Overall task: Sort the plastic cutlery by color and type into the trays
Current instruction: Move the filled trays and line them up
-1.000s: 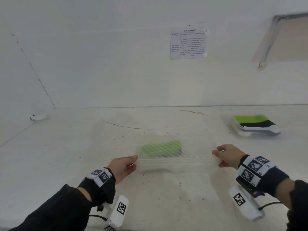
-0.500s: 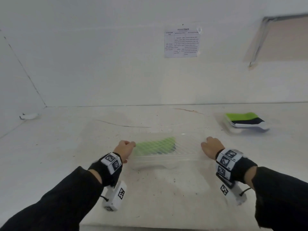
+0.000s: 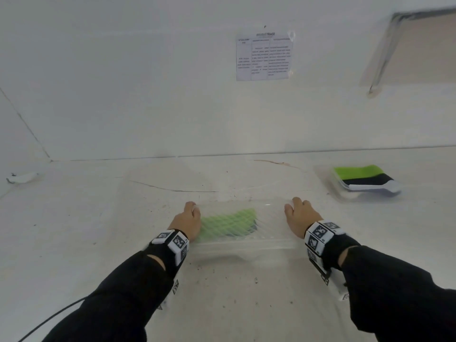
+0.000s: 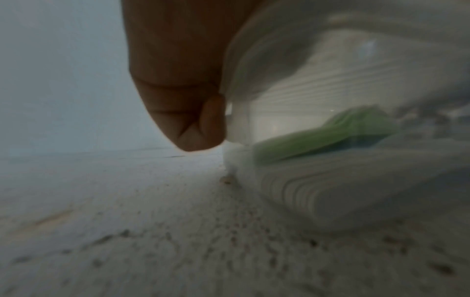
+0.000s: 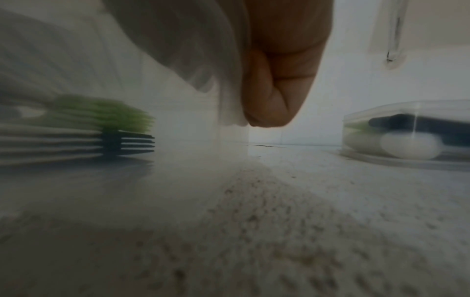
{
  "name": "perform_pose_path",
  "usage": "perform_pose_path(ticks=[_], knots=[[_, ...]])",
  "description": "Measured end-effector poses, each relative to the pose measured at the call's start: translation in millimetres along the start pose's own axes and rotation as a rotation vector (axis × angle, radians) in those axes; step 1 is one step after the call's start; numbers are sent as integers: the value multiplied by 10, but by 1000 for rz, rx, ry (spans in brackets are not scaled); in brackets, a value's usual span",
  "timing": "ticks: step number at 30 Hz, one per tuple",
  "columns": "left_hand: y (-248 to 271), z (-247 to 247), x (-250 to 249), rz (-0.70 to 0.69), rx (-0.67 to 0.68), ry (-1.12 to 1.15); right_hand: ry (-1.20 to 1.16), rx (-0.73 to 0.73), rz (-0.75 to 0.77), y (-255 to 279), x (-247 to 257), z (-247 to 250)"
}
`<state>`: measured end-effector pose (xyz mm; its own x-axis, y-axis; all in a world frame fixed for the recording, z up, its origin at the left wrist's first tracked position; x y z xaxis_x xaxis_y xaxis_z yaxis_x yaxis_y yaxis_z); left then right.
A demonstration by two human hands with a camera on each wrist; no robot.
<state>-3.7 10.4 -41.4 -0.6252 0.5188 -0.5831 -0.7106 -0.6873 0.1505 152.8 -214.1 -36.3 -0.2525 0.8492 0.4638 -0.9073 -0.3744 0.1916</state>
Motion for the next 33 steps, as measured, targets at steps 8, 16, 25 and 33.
perform_pose_path(ticks=[8,16,25,33], knots=[[6,18,-3,18,-85,-8,29,-1,-22,5,-32,-5],[99,-51,94,67,16,63,81,46,-18,72,-59,-36],[268,-4,56,57,-159,63,-61,-85,-27,137,-94,-16],[389,-8,114,53,-101,70,73,112,1,95,-182,46]])
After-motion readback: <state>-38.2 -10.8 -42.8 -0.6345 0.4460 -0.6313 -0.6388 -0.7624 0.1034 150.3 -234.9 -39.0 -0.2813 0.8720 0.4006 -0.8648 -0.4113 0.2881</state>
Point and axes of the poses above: each hand's wrist, its own y-axis away from the middle knuckle, its own z-axis out of the back of the hand, x = y × z, the point moved 3 cm from there along -y, towards the middle knuckle, and after that the axes turned 1 degree about -z, right-handed, at the moved point
